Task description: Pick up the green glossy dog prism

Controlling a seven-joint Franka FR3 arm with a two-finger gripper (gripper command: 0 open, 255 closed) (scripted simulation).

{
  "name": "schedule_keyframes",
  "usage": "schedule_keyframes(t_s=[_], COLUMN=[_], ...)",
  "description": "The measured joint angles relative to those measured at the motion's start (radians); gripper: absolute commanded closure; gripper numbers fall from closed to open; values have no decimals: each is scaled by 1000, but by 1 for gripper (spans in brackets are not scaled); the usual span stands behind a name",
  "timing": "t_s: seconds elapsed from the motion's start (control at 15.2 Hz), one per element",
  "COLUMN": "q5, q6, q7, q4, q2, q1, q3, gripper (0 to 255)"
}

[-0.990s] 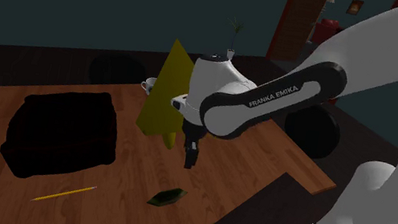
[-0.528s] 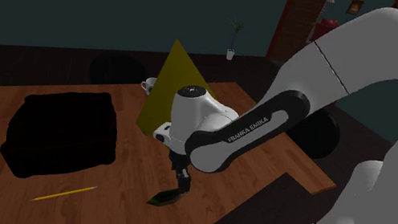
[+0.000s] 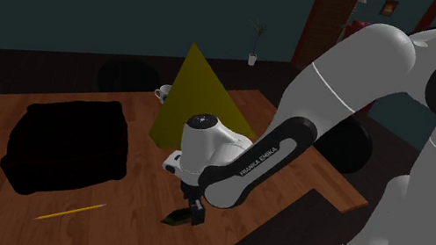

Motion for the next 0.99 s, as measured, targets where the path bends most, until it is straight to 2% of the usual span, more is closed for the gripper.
schedule_keyframes(t_s=[0.07,0.13,0.79,0.99], q5=[-4,-6,-9,1], q6=[10,17,23,-4], q7=[2,4,7,0], q4=[0,0,2,3], q2=[11,17,23,-2], q1=[1,2,3,0], q3=[-2,-3,-4,1], gripper=[0,255,255,255])
